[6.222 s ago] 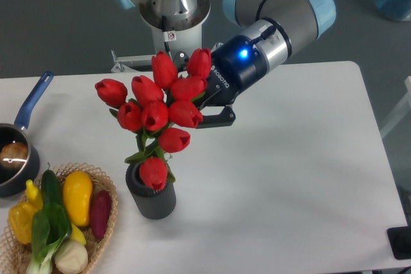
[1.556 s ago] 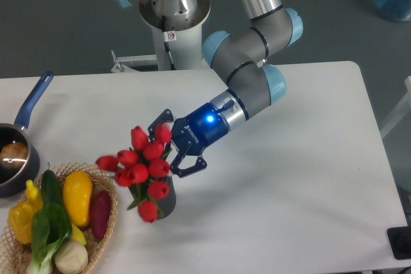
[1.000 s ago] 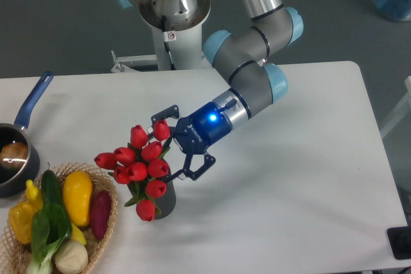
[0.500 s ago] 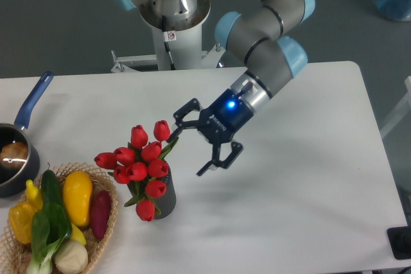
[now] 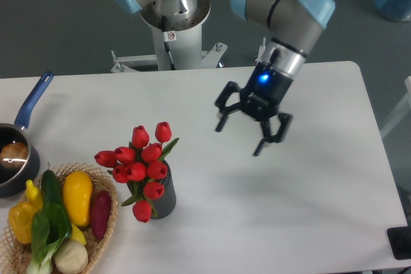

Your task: Insert the flowers into the vase

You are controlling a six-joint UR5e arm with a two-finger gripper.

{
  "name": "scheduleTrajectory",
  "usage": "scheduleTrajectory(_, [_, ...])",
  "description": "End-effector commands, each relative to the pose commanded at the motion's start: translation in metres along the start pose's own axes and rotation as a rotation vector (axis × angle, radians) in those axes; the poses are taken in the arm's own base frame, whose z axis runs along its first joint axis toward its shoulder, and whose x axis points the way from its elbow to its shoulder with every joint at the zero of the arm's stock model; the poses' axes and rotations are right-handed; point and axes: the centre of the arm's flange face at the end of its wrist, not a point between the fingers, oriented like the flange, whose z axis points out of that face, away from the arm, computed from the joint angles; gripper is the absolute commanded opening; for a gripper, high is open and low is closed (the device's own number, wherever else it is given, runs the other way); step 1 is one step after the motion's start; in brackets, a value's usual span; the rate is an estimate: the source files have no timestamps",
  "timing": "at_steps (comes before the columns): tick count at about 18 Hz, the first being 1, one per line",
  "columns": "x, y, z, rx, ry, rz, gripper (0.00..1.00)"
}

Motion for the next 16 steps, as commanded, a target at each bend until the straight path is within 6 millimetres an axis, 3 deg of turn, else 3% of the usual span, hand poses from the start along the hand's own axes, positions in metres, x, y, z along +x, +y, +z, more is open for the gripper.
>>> scheduleTrajectory(7, [-0.033,0.059,-0.027,-0.221,-0.059,0.082,1.0])
scheduleTrajectory(12, [-0.065,0.076,-0.035,-0.485,0.036,0.036,1.0])
scheduleTrajectory(16, [-0.079,0.071,-0.036,-0.561,0.073,0.035,1.0])
